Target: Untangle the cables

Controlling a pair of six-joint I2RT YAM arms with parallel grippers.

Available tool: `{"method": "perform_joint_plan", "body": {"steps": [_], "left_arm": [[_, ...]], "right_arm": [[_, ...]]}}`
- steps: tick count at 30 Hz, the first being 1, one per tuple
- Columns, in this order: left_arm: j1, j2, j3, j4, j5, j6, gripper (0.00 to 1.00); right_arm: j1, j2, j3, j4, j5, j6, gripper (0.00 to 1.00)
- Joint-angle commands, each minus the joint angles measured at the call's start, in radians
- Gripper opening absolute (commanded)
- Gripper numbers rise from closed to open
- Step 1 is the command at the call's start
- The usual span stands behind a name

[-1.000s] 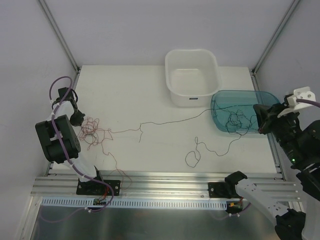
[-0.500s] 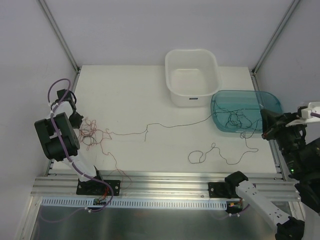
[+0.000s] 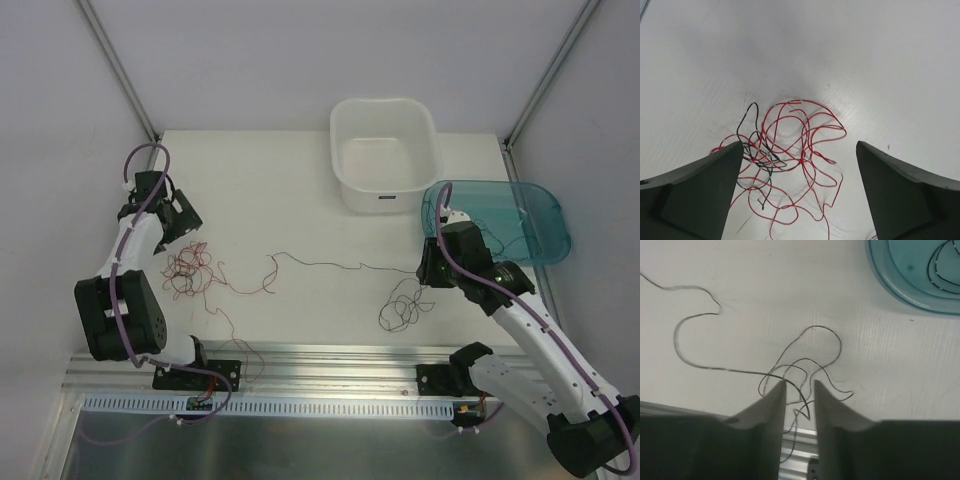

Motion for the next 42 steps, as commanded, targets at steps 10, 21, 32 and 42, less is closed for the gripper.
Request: {"method": "perform_joint_plan", "body": {"steps": [10, 21, 32, 42], "left_arm": [[-0.290, -0.438, -0.150, -0.071, 0.209, 0.076, 0.99], [-0.617, -0.388, -0.271, -0.071, 0.232, 0.004, 0.90], [-0.709, -0.151, -0.250, -0.073, 0.088, 0.060, 0.87], [-0.759, -0.019, -0.222, -0.073, 0.082, 0.077, 0.81]], "right_arm": [[0.041, 0.057, 0.124, 0.039, -0.045, -0.099, 0.73], [0.165, 0.379, 0.242, 0.215, -0.402, -0.193, 0.73], [0.257, 0.602, 0.176, 0.372, -0.361, -0.015, 0.73], [0.270, 0.670, 0.086, 0.505, -0.327, 0.189, 0.71]]}}
